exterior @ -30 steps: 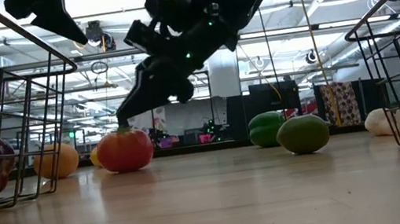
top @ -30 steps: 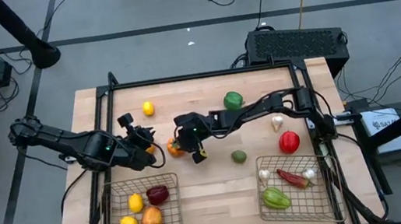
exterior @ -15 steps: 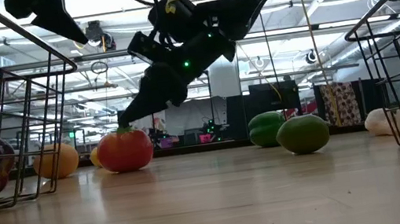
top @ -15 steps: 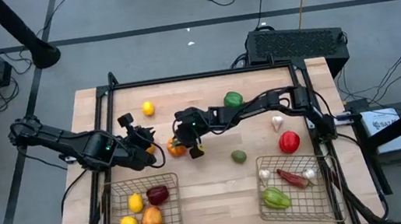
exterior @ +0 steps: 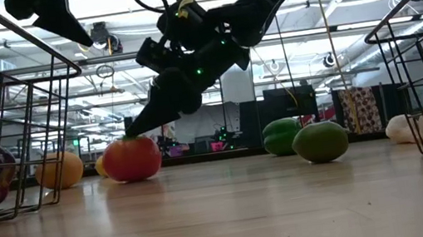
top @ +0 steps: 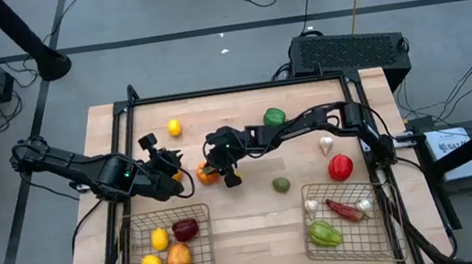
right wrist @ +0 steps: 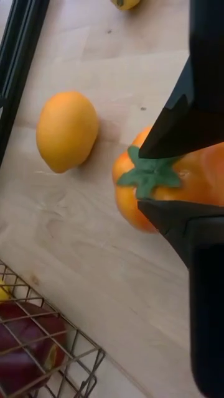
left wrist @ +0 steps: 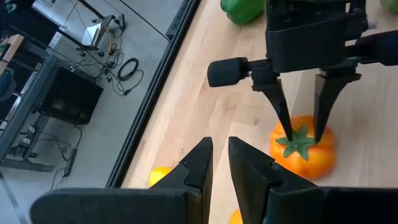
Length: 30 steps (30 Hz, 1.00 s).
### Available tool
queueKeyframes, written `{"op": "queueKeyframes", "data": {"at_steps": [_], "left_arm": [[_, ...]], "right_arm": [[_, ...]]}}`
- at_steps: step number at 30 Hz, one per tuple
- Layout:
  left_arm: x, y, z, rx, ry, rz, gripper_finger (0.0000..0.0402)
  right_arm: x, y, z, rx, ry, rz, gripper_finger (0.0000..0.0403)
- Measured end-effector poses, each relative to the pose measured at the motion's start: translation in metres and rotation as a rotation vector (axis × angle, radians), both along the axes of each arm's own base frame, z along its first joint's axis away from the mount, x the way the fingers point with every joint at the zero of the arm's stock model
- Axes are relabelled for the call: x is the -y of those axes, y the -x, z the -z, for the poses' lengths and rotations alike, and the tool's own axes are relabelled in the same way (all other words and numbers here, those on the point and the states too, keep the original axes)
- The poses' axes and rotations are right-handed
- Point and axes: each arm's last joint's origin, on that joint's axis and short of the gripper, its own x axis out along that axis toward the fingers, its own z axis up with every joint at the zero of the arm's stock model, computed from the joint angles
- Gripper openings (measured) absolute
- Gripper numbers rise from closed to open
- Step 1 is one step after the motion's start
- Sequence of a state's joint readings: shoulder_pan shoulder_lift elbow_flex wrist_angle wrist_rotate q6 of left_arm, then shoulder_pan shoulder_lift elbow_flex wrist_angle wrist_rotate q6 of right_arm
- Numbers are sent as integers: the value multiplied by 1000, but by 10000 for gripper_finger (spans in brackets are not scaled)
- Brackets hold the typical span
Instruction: Sort produce into baskets
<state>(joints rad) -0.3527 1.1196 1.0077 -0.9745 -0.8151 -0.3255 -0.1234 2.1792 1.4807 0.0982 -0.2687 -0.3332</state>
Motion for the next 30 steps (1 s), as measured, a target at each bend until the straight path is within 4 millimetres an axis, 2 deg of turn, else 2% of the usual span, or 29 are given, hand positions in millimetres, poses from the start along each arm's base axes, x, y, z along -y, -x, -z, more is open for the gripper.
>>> {"op": "queueKeyframes", "data": {"at_steps": [12, 22, 30], "left_arm": [[0, 0, 0, 0, 0, 0, 61], [0, 0, 0, -1, 0, 0, 61], [0, 0, 0, -2, -1, 0, 61]], "right_arm": [[0, 0, 0, -1, 3, -2, 7], [0, 1, -3, 9, 40, -22, 1], [-4, 6, -44, 36, 54, -25, 0]]}}
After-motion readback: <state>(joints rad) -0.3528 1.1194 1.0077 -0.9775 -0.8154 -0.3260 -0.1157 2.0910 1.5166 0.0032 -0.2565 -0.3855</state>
